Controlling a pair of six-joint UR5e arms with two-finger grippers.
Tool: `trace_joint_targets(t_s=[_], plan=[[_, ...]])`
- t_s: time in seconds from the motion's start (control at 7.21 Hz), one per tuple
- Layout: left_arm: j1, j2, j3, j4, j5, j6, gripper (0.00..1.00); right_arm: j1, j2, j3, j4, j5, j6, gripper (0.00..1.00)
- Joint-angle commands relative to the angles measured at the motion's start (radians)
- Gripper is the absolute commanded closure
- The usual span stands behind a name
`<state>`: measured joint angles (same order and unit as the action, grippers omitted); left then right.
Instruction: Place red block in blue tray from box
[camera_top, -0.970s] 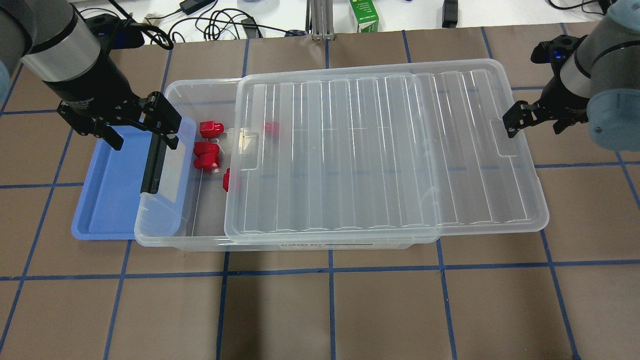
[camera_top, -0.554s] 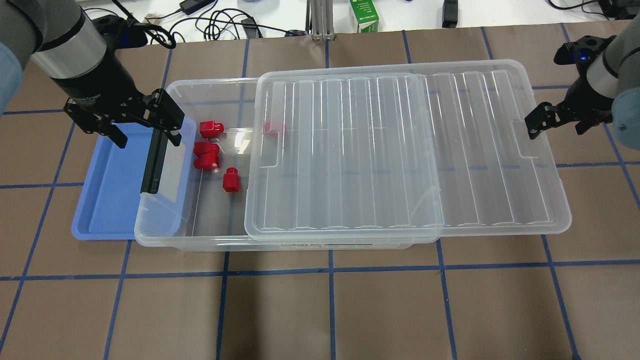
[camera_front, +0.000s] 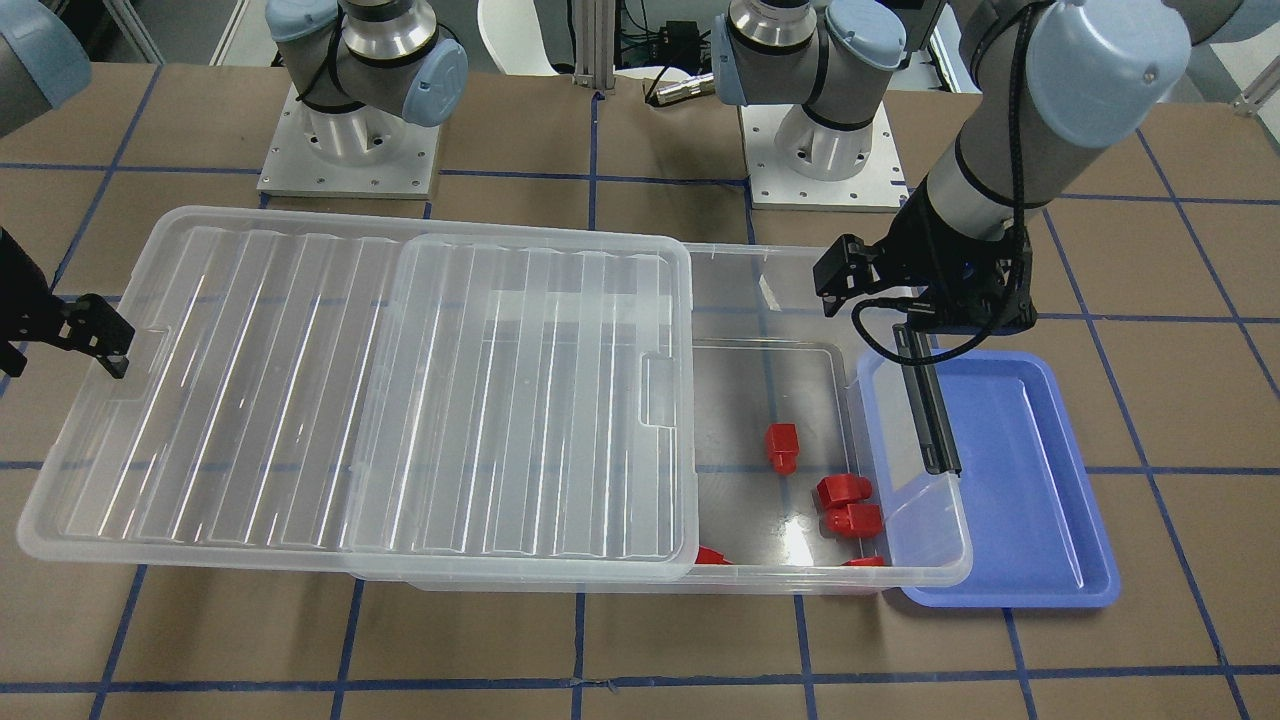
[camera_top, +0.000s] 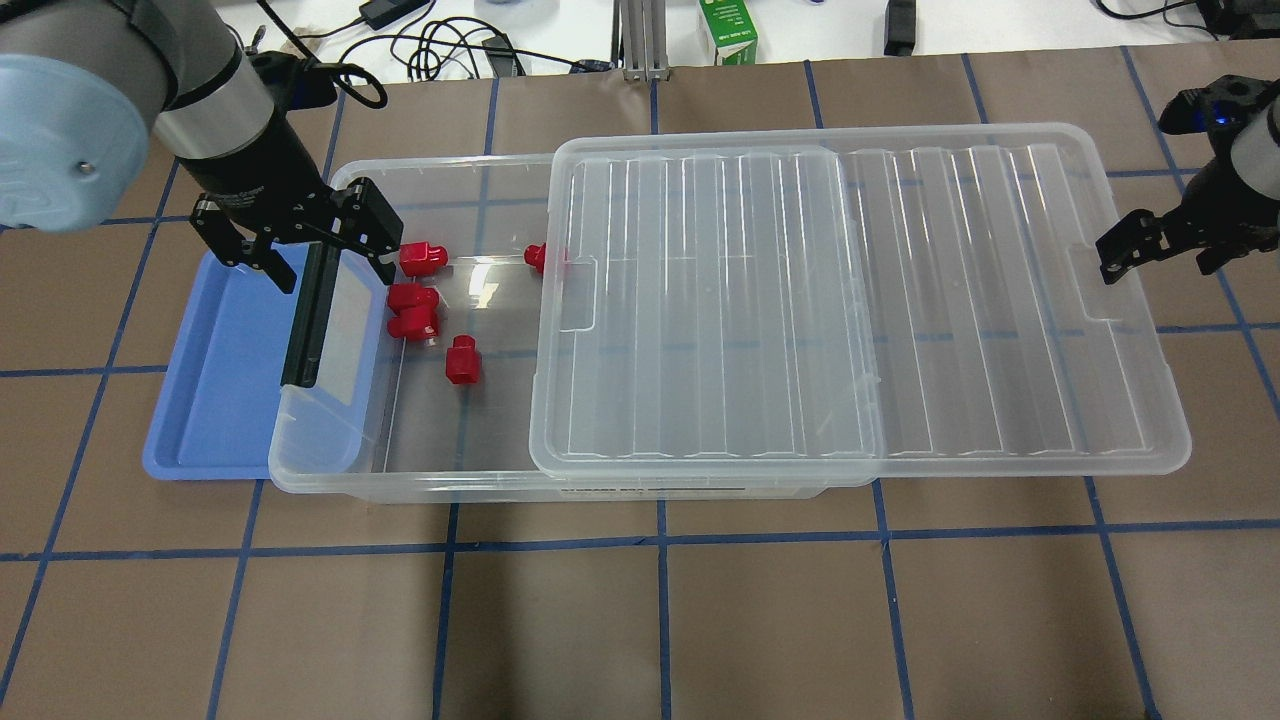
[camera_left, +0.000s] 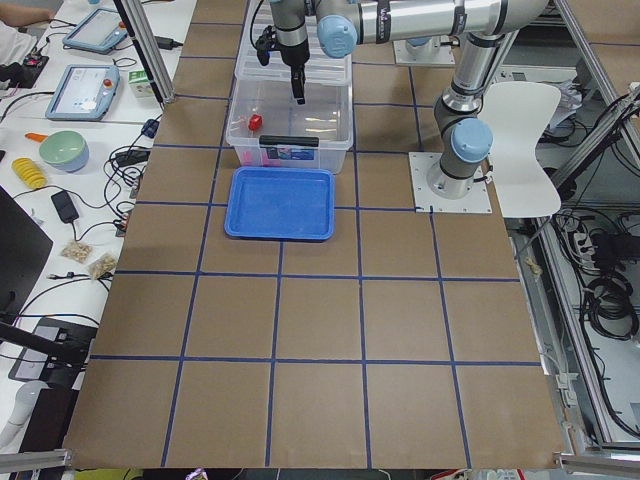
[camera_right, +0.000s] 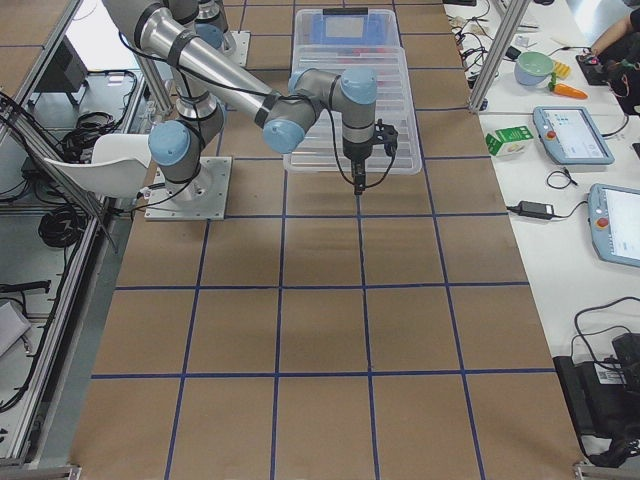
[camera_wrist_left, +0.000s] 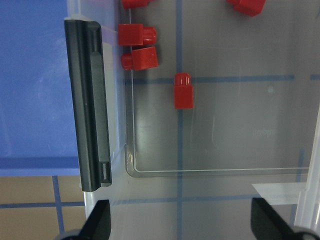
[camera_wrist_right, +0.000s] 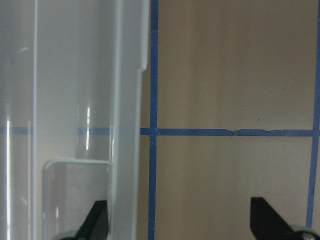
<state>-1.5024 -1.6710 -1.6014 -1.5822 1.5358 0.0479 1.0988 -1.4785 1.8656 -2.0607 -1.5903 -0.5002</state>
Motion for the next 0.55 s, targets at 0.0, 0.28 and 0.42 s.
trace_joint_targets(t_s=[0.0,0.28,0.42], plan=[[-0.031,-0.07,-0.017,0.115,0.006,-0.017,0.0,-0.007,-0.005,0.001,0.004,0.001,-0.006,0.01],[-0.036,-0.116,-0.11,0.302,0.006,-0.025,0.02,-0.005,-0.009,-0.008,0.011,0.0,-0.003,0.0],[-0.039,-0.139,-0.136,0.324,0.006,-0.051,0.13,-0.005,-0.022,-0.017,0.016,-0.002,-0.001,0.0]])
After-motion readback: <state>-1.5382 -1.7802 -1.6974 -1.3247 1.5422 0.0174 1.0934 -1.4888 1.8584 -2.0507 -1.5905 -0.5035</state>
